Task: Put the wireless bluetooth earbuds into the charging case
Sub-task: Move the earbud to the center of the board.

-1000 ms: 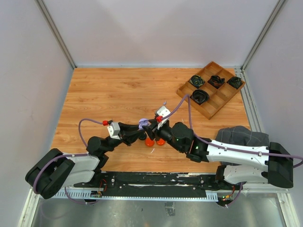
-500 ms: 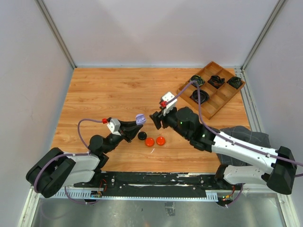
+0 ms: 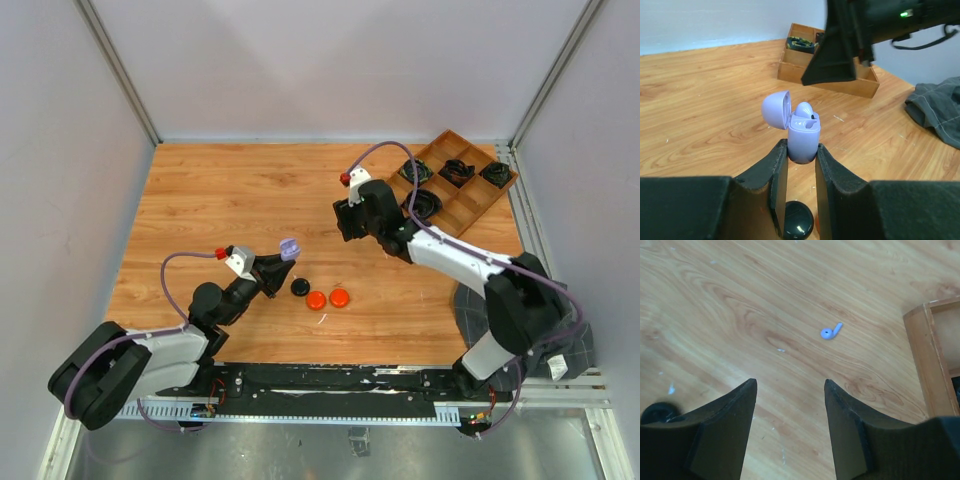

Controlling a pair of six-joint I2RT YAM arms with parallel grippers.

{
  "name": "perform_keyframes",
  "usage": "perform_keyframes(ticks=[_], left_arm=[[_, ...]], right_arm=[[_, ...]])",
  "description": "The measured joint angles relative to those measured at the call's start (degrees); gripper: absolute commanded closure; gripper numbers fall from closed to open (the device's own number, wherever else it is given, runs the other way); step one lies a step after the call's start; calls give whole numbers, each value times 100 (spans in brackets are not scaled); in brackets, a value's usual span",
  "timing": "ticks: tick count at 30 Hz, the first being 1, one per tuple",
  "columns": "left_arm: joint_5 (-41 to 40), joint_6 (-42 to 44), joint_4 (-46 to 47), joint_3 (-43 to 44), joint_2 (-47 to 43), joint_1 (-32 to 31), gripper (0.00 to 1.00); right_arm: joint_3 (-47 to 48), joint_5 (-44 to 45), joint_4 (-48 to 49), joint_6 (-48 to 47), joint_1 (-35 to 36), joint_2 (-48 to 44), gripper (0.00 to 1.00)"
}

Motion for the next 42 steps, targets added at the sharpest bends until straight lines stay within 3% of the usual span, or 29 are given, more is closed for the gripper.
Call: perform_keyframes(ticks=[7, 20, 27, 42], left_arm=[[-26, 42, -245, 0, -144, 0, 100], [-42, 39, -341, 0, -197, 0, 100], [-11, 37, -341, 0, -68, 0, 100], [33, 35, -341, 0, -26, 0, 100]], right_arm=[[896, -192, -216, 164, -531, 1484, 51], [2168, -750, -308, 68, -839, 3150, 62], [2339, -850, -529, 13, -846, 3357, 67], [2406, -879, -778, 20, -850, 3329, 65]])
